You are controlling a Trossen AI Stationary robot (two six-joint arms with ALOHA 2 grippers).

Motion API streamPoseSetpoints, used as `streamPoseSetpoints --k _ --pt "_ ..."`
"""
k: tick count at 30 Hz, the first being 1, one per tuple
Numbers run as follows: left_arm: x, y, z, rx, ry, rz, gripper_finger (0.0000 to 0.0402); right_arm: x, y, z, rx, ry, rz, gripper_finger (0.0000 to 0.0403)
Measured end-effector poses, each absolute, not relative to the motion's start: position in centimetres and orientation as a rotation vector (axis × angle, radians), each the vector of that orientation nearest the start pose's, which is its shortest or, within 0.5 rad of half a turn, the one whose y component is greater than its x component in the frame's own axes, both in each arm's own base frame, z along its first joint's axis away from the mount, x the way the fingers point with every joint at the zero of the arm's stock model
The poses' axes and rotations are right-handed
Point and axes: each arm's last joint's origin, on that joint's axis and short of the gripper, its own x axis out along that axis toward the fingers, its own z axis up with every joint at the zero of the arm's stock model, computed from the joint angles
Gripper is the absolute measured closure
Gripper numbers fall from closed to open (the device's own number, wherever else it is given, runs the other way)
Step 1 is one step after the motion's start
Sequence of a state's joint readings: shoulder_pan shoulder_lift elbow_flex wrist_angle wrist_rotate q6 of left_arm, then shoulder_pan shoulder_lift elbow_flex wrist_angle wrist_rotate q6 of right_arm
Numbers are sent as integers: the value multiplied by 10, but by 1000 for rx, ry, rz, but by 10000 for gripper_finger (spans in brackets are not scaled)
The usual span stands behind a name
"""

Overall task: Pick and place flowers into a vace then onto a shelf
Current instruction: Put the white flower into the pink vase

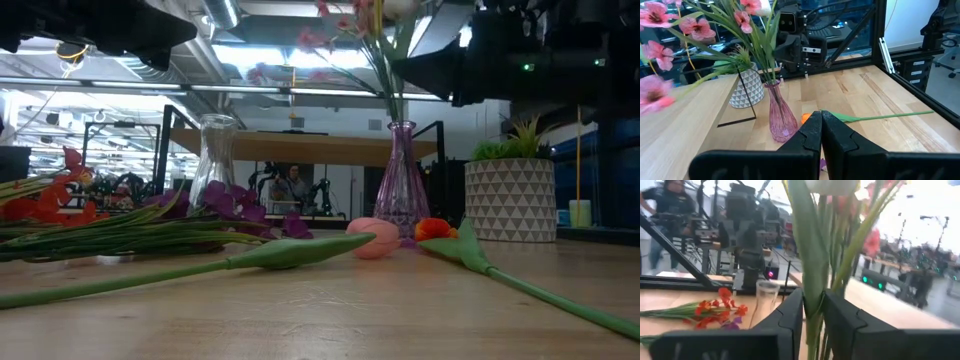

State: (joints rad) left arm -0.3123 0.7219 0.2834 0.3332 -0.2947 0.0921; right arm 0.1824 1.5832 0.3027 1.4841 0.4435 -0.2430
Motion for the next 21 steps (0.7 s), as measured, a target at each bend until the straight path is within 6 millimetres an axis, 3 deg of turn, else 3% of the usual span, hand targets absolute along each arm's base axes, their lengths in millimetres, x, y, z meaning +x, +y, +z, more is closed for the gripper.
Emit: streamPoseSetpoints --k 13,21 --pt "159 -42 218 124 100 -22 398 241 33 166 -140 -124 -328 269" --pt "159 -42 218 123 100 -22 398 241 33 160 -95 -78 -318 257"
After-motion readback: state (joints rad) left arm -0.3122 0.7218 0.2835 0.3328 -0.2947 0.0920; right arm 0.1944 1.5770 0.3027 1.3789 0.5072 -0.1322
